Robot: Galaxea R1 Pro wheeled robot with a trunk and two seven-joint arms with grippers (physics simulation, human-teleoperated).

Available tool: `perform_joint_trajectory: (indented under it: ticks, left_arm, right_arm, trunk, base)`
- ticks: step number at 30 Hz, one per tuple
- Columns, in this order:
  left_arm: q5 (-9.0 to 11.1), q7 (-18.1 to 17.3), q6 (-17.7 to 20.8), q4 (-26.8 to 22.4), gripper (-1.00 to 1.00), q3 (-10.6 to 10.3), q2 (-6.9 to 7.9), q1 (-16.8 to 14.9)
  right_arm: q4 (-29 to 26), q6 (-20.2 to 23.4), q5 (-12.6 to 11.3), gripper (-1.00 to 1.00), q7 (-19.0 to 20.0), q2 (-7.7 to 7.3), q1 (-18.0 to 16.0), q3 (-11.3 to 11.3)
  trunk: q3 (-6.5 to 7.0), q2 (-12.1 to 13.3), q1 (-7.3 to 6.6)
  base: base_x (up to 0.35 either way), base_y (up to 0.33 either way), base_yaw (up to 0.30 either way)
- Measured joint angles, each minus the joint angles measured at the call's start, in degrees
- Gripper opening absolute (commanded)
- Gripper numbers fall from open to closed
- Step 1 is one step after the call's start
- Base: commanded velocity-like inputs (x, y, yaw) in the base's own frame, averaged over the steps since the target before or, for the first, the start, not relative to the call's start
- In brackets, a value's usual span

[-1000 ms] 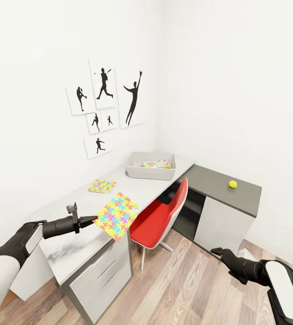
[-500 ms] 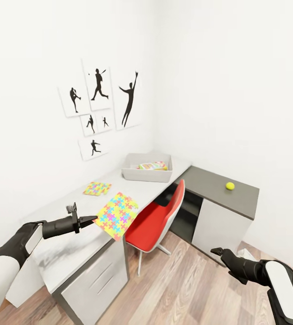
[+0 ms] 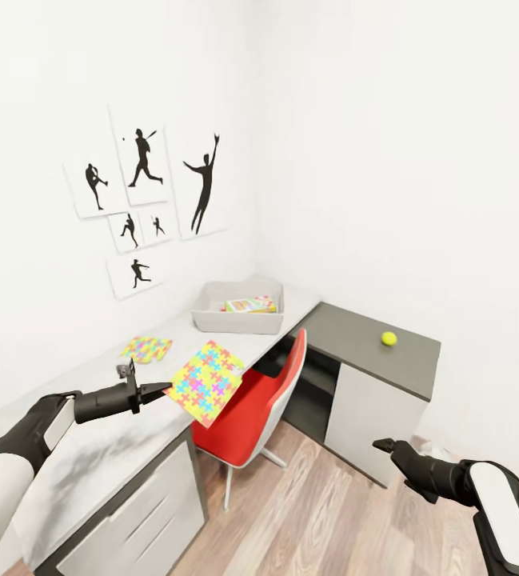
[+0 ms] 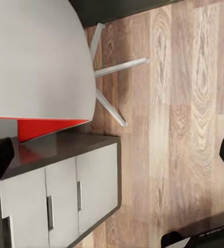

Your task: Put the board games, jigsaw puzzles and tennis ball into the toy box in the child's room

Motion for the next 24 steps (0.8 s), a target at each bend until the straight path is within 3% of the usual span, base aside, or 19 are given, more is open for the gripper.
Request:
perform_joint_trajectory:
  ticks: [7,17,21,24]
  left_arm:
    - [0.05,0.01,-0.03,-0.02,-1.00,-0.01,0.09,0.00]
    - [0.00,-0.01,-0.06,-0.01,-1.00,0.11,0.14,0.06]
    - [0.06,-0.01,-0.06,0.01,-1.00,0.18,0.12,0.07]
    - [0.07,-0.01,-0.06,-0.01,-1.00,0.18,0.09,0.07]
  right_arm:
    - [0.08,0.21,0.04,1.00,-0.10,-0.01,0.00,0.08]
    - [-0.79,0.32,0.34,1.00,-0.22,-0.02,0.01,0.35]
    - [-5.45,1.90,0.55,1.00,-0.56,-0.64,-0.04,3.34]
    - [-6.59,2.13,0.68,1.00,-1.58,-2.33,-1.04,4.36]
  trunk:
    - [0.28,0.00,0.00]
    - [0.28,0.00,0.01]
    - [0.28,0.00,0.01]
    - [0.28,0.00,0.01]
  base:
    - [0.037,-0.275,0.204]
    - [0.007,-0.015,0.004]
    - [0.000,0.000,0.000]
    - [0.000,0.000,0.000]
